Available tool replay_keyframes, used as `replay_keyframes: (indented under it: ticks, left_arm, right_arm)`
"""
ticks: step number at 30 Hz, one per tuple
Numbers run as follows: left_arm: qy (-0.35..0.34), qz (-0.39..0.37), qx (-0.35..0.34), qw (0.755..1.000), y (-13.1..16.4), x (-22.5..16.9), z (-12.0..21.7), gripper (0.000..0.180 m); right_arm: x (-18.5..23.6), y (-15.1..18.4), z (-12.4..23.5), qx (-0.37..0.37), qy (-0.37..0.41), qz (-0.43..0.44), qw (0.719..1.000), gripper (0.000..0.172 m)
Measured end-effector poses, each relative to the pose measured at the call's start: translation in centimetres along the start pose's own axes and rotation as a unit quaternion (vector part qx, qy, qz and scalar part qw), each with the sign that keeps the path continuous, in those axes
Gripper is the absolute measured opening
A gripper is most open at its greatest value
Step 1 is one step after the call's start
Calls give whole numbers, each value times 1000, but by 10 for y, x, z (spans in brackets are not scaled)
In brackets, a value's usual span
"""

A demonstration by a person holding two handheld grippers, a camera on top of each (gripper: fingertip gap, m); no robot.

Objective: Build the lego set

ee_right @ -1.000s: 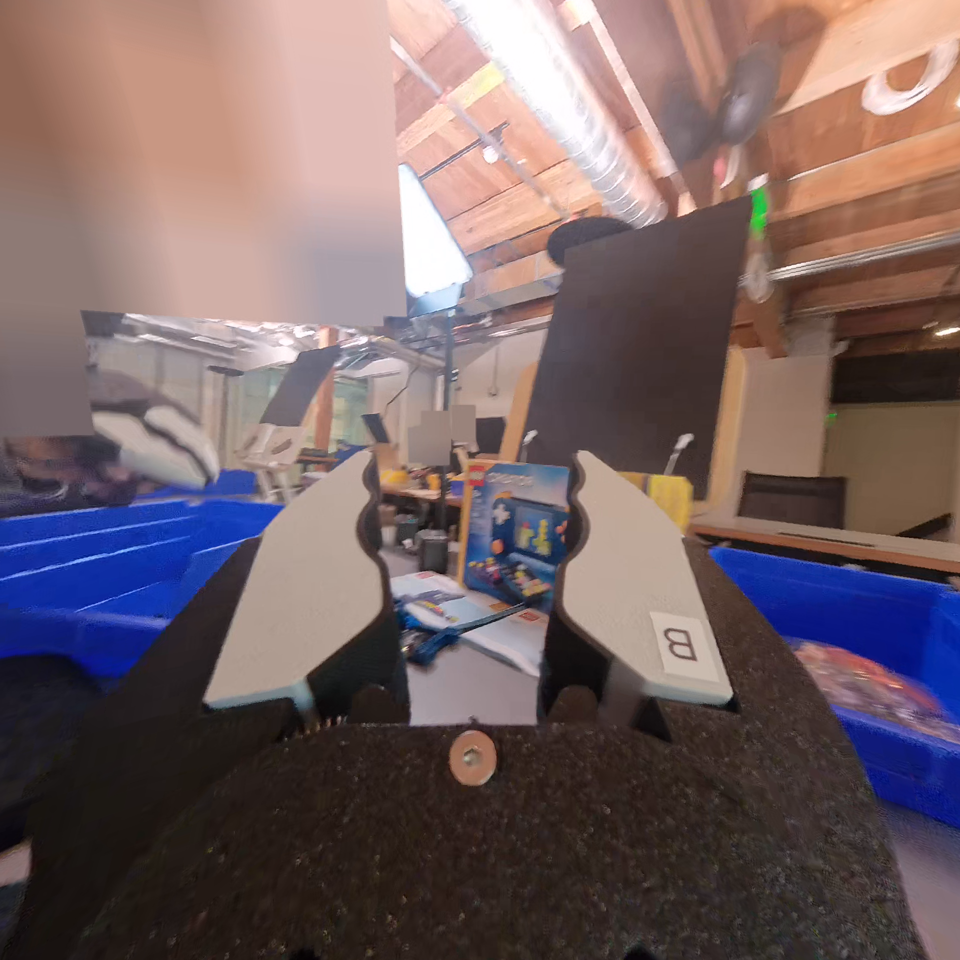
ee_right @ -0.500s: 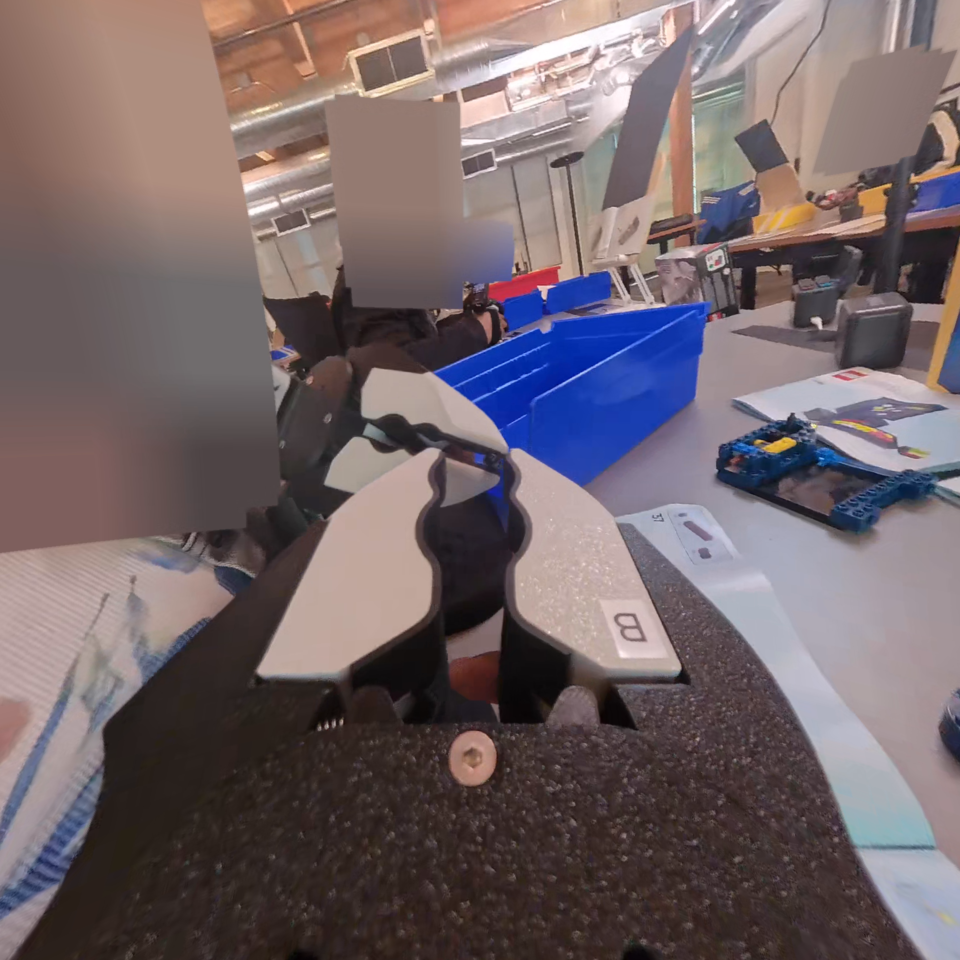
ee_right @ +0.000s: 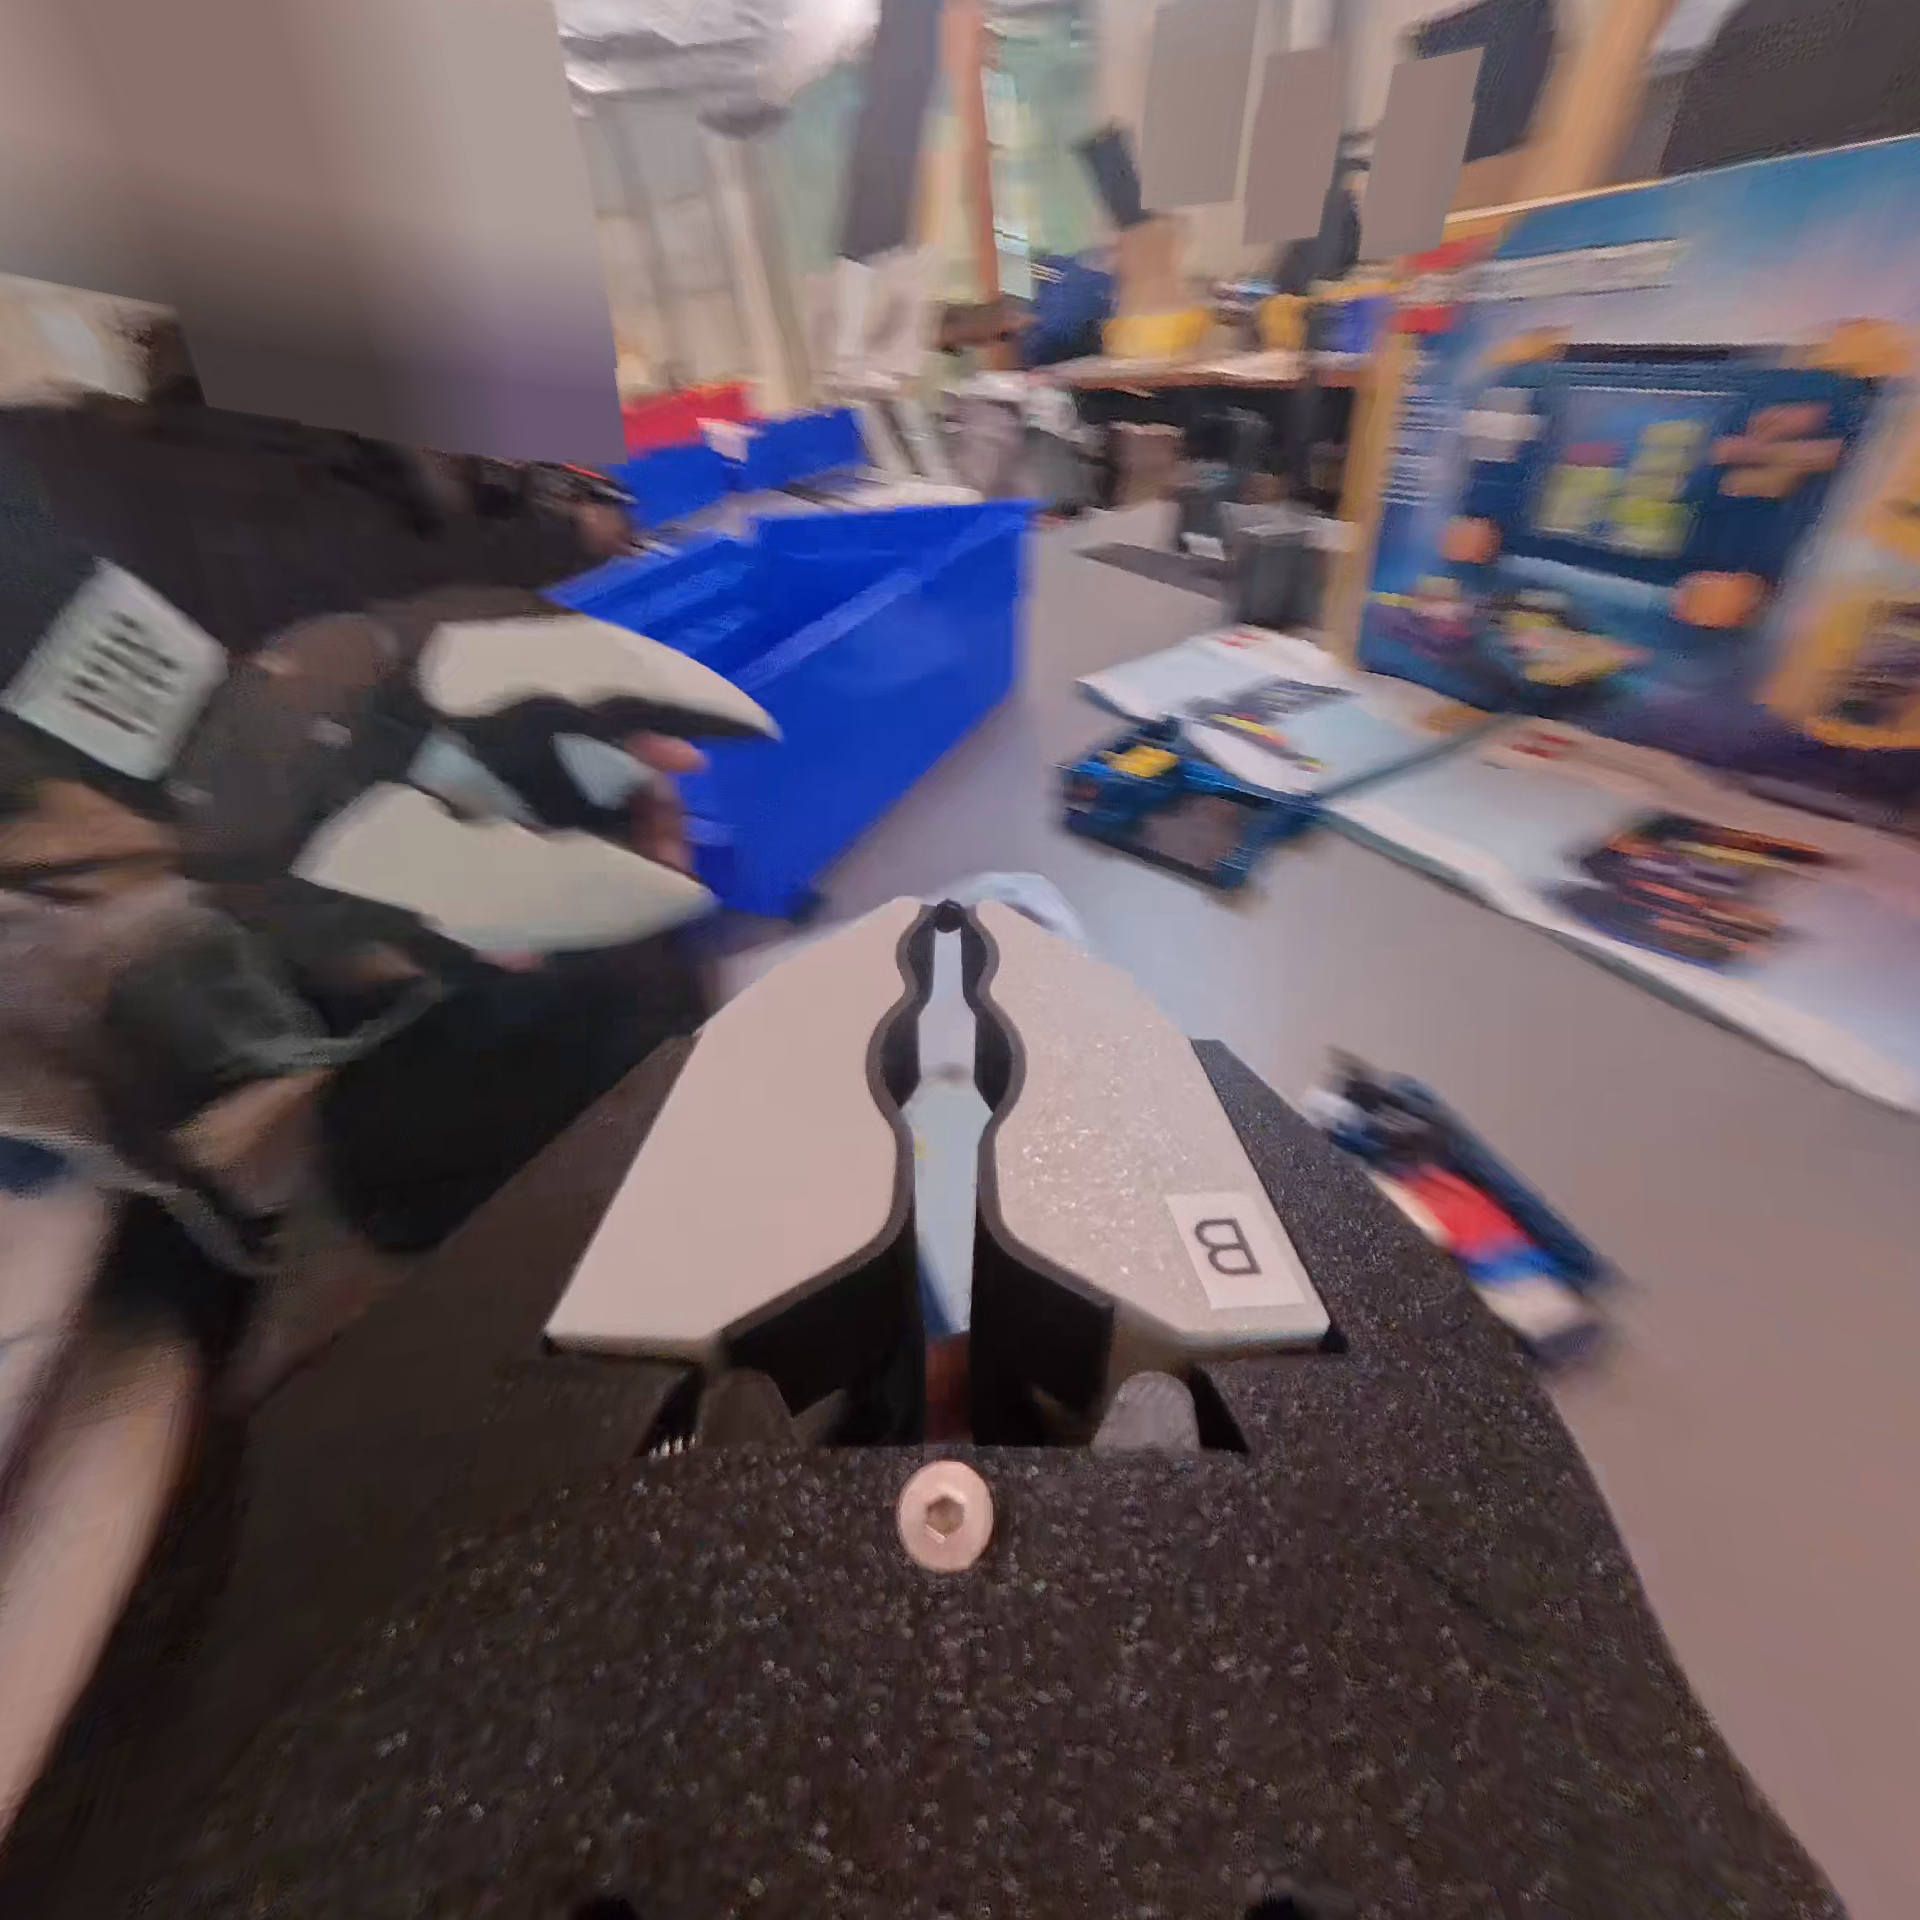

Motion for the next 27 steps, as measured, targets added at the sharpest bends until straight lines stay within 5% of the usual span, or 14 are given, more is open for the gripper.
replay_keyframes:
  ticks: [5,12,15,18,22,24,27]
  left_arm:
    - [62,242,-85,965,-3,25,8,43]
    - [66,187,-113,973,-6,17,11,42]
    - [71,183,-115,974,-6,15,11,41]
    - [64,198,-116,971,-6,20,11,40]
    - [65,199,-114,971,-6,19,11,39]
    - [67,194,-116,972,-6,18,11,41]
    - [76,184,-133,971,-10,14,13,50]
  right_arm:
    - [-38,40,28,181,140,71,971,5]
    - [-42,82,23,340,145,118,922,6]
    - [-31,87,19,336,94,86,933,12]
    - [-29,64,19,256,85,70,960,19]
    - [-40,4,39,47,149,73,985,30]
    - [-39,-31,60,-102,173,83,976,43]
    - [-39,-68,107,-324,216,76,918,70]
Point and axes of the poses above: each gripper's, where its closed fingertips meet, z back along the fingers, y out of its underside, x = y × z across the jaws, the point moved 2 cm from there along z, back along the fingers, and after that the axes turned 9 degrees about -y, right-handed, at the moved point
